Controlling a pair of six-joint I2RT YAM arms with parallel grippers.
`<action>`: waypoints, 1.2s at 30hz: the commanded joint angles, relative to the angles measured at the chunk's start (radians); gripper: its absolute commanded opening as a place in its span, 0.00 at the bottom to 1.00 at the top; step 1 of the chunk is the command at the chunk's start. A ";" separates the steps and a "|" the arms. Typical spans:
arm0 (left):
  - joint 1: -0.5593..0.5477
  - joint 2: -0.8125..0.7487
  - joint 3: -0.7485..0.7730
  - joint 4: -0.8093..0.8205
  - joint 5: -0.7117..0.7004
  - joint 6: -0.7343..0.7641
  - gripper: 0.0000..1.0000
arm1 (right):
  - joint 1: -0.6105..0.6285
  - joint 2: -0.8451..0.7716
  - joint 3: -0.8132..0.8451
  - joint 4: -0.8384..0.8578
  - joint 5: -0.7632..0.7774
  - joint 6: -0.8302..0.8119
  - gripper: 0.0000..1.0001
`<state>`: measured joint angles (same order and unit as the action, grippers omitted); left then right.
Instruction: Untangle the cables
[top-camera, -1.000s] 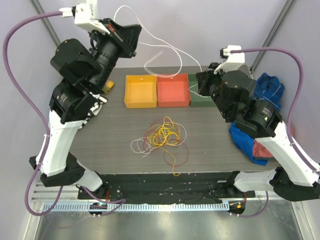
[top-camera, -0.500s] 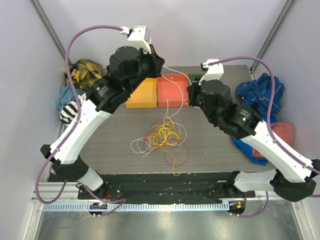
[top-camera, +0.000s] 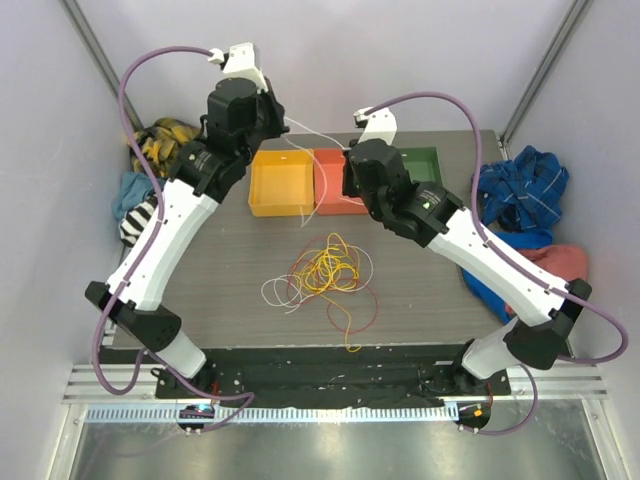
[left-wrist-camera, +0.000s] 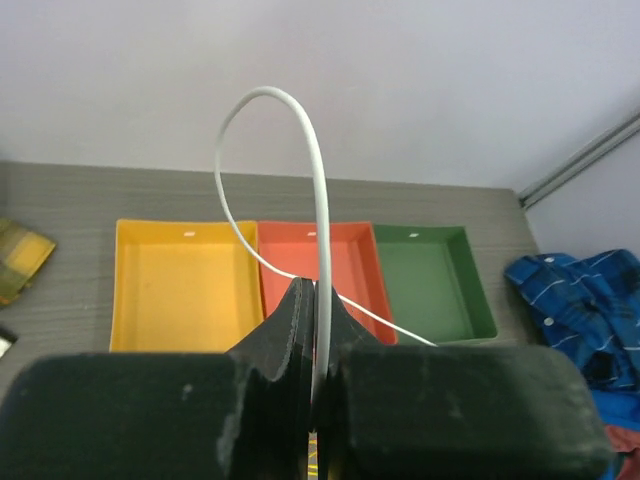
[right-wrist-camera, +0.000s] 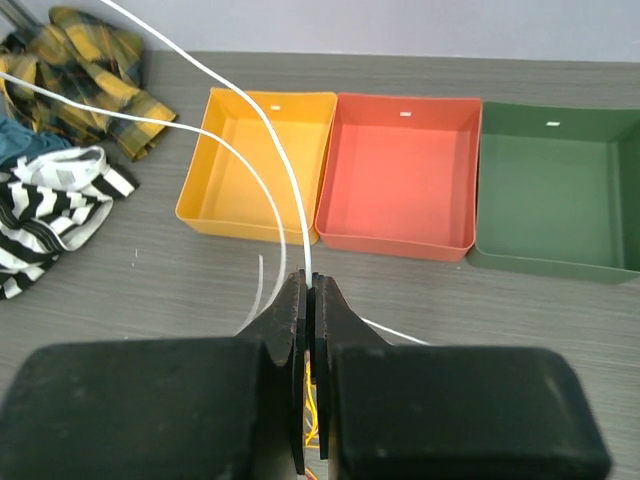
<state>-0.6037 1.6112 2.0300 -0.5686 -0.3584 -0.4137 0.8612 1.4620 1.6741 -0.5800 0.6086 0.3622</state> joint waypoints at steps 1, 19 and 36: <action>0.018 -0.077 -0.099 0.061 0.102 -0.049 0.00 | -0.004 -0.025 0.001 0.054 -0.033 0.006 0.01; 0.082 0.061 0.111 -0.008 0.038 -0.020 0.00 | -0.014 -0.080 -0.062 0.060 -0.116 0.040 0.63; 0.169 0.269 0.345 -0.004 -0.001 0.035 0.00 | -0.016 -0.384 -0.194 -0.027 -0.102 0.054 0.60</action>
<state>-0.4824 1.8706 2.3409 -0.5957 -0.3408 -0.3882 0.8474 1.1233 1.5040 -0.5751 0.4911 0.4118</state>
